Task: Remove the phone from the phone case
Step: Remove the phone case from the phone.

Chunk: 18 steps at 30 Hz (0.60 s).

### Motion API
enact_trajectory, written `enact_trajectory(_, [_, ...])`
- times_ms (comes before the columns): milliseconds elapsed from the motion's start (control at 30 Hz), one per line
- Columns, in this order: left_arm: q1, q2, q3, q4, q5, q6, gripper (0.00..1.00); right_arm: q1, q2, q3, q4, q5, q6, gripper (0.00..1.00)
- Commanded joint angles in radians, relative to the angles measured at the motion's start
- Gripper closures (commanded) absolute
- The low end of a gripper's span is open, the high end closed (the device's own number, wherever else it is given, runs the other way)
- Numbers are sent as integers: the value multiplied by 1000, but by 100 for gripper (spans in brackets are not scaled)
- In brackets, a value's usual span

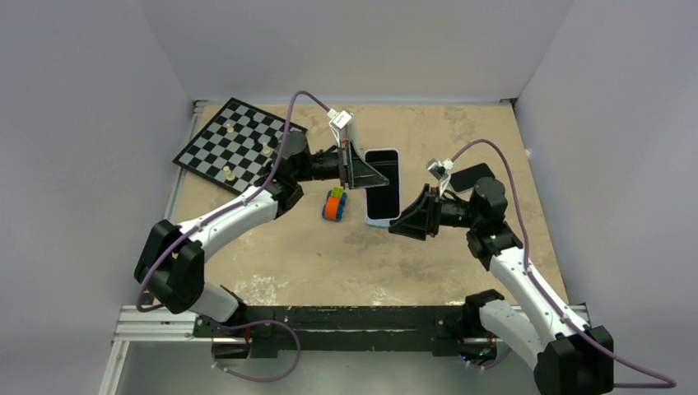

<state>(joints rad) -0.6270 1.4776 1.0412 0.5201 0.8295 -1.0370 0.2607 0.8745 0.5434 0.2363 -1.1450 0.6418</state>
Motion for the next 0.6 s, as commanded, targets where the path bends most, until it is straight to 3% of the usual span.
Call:
enact_trajectory(0, [-4,-27,56,37,39,-14,100,3,-11,11,62,-26,-39,51])
enact_trajectory(267, [-4,-25,60,59,77,-25,100,3,-1,25,101,-19,-24,52])
enact_trajectory(567, [-4,-14,56,115,106,-74,100,4,28,28,183,-56,3,63])
